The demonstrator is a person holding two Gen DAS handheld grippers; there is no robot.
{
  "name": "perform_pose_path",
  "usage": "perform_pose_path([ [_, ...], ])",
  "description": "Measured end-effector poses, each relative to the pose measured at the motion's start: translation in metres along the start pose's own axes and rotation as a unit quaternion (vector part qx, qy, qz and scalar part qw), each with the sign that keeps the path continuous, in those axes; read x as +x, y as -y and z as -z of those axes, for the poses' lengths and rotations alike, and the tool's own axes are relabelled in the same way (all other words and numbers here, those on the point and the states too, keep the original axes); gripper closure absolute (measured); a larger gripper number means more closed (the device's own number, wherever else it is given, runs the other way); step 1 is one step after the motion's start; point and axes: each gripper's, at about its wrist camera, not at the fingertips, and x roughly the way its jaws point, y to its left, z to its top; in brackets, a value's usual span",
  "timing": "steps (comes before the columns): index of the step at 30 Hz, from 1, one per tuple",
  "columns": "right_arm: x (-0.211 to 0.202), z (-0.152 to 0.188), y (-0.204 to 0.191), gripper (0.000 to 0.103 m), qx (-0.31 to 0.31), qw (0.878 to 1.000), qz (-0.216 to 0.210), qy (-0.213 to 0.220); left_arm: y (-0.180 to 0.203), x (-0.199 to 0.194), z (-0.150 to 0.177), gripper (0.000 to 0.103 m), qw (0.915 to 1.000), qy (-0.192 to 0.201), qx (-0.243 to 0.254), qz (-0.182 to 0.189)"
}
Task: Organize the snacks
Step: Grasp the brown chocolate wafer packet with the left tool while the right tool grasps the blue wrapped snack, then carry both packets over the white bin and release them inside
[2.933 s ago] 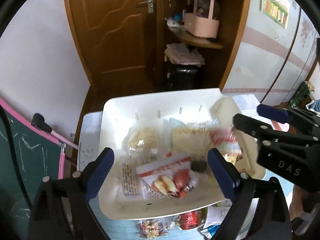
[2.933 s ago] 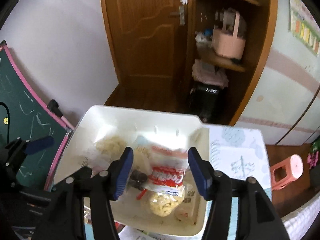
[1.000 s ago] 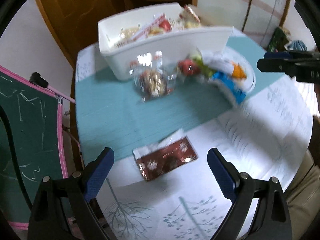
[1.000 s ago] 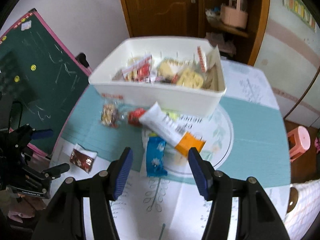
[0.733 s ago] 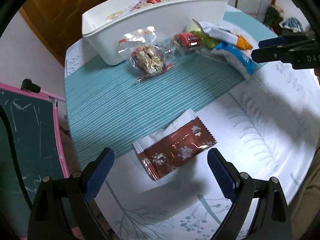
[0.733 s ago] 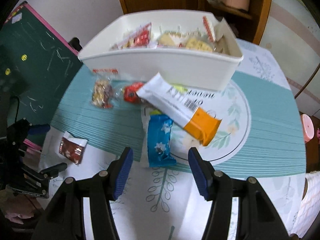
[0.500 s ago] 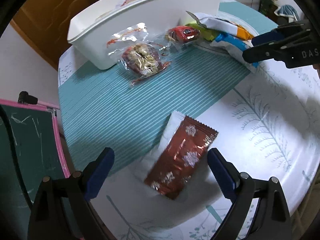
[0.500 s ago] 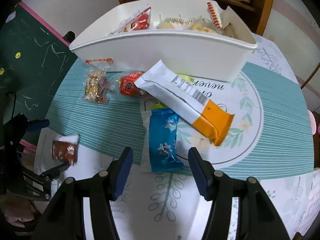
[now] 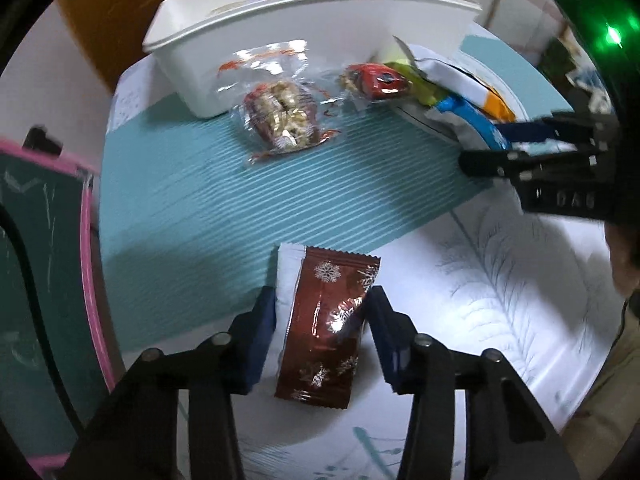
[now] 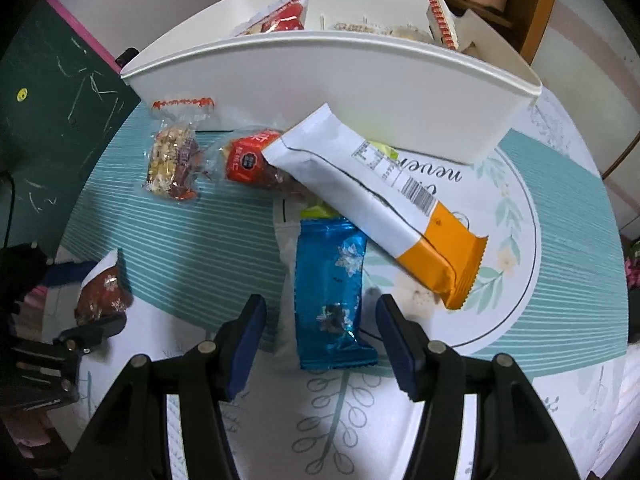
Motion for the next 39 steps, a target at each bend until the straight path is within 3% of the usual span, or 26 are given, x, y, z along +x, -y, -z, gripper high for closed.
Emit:
perform_pose_path([
  [4, -0.002, 0.005, -0.002, 0.065, -0.013, 1.0, 0.005, 0.019, 0.005, -0.002, 0.003, 0.064, 0.9985, 0.015, -0.05, -0.015],
  [14, -0.013, 0.027, 0.017, 0.069, 0.018, 0.999, -0.023, 0.045, 0.018, 0.0, 0.001, 0.068, 0.9825, 0.049, -0.174, -0.046],
  [23, -0.019, 0.032, 0.032, 0.073, 0.042, 0.996, -0.067, 0.037, 0.024, 0.0, -0.01, 0.071, 0.978, 0.036, -0.198, -0.053],
  [31, -0.05, 0.031, 0.04, 0.073, 0.049, 0.992, -0.081, 0.081, 0.042, -0.02, -0.028, 0.072, 0.9793, 0.054, -0.189, -0.047],
  [39, -0.087, 0.021, 0.044, 0.073, 0.053, 0.985, -0.093, 0.132, 0.056, -0.062, -0.055, 0.072, 0.9782, 0.102, -0.176, -0.04],
])
